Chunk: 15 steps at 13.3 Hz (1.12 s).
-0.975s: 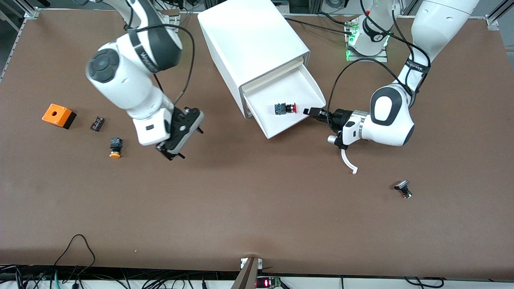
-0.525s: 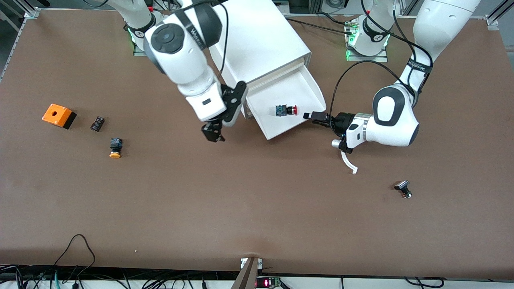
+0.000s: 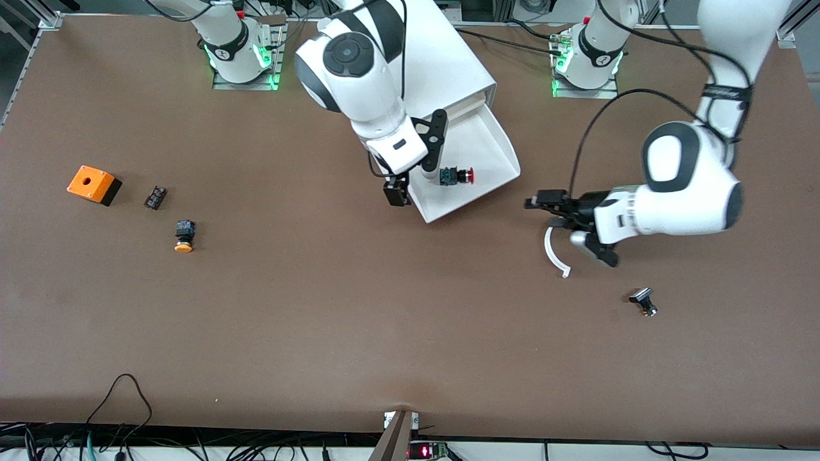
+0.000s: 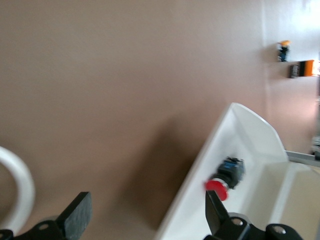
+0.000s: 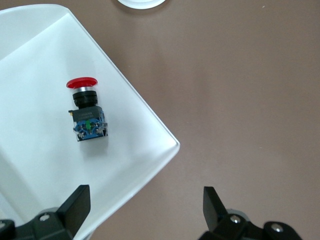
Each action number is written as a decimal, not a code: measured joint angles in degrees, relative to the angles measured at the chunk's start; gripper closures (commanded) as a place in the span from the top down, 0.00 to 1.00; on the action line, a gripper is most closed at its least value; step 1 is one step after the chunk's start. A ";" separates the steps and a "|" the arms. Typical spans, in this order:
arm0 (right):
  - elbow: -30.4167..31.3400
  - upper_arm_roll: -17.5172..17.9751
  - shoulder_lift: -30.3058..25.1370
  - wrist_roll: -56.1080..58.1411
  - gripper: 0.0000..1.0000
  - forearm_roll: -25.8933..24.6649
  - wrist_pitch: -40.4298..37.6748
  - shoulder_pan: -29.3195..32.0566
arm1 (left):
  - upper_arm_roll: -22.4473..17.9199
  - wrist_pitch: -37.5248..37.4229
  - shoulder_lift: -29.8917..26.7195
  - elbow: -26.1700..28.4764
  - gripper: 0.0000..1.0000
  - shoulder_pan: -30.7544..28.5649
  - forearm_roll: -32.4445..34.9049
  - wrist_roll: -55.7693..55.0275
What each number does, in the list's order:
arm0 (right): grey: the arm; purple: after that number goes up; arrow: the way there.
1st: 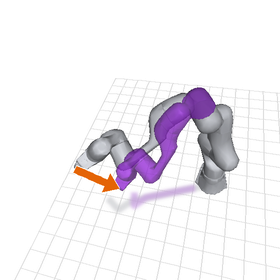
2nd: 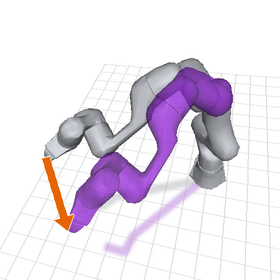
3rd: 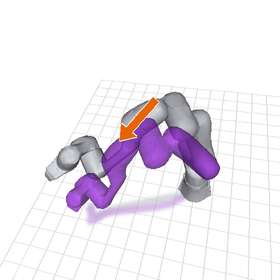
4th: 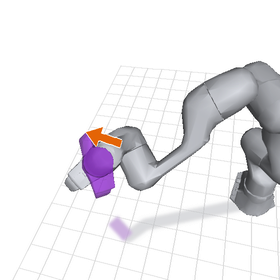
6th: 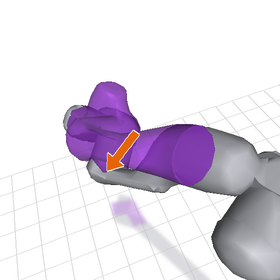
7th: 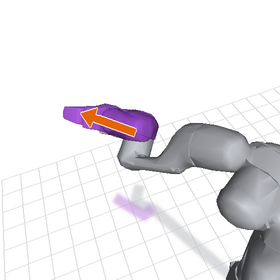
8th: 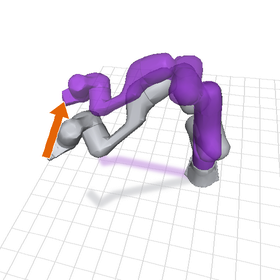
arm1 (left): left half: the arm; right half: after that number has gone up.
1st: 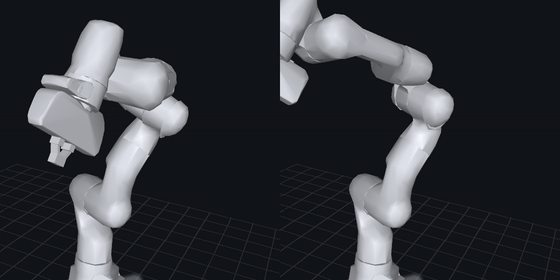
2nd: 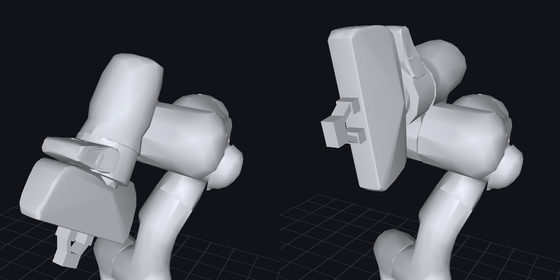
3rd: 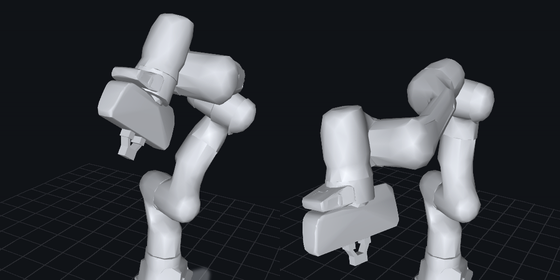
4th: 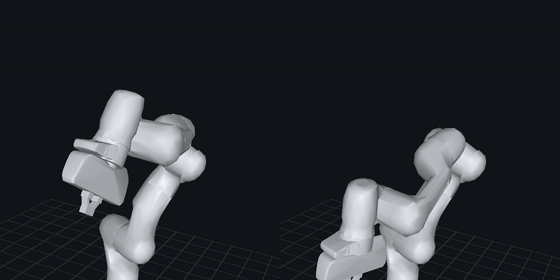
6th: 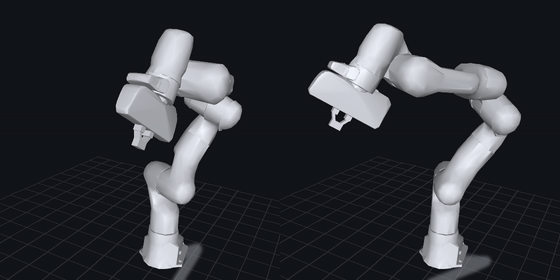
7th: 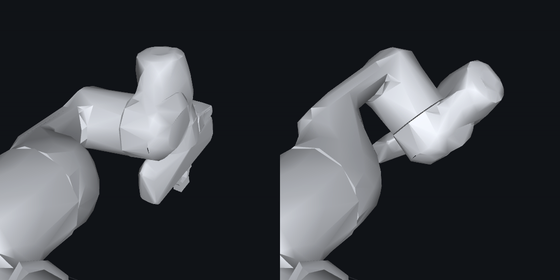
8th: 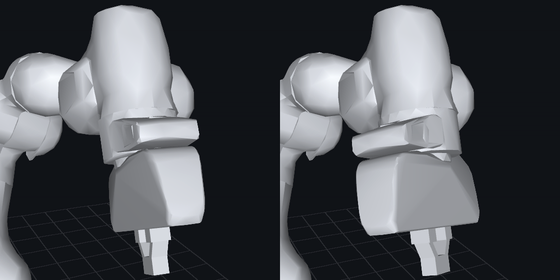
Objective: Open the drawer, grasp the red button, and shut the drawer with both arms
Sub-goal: 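Grasp the red mushroom button in the drawer with the right gripper, then lift the red button out and carry it toward the table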
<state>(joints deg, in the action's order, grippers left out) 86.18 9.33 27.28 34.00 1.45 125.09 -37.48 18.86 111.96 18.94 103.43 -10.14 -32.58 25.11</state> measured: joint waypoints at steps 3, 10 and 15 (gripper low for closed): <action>-1.01 -0.65 2.11 -0.43 1.00 -0.02 0.03 -2.71 | -3.61 -0.69 -3.39 -3.12 1.00 -0.88 6.84 0.00; -4.50 -4.69 7.98 -1.92 1.00 -0.04 0.16 -9.57 | -5.81 -12.07 -9.95 -11.23 1.00 -0.96 24.18 -2.25; -6.85 -6.76 10.55 -2.35 0.99 -0.06 0.18 -13.10 | -6.96 -20.73 -12.57 -16.00 1.00 -0.87 32.78 -5.76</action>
<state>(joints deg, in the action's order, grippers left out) 79.33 2.57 37.83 31.65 1.39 125.27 -50.58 11.89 91.23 6.36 87.43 -11.02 0.20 19.35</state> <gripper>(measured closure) 0.000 0.000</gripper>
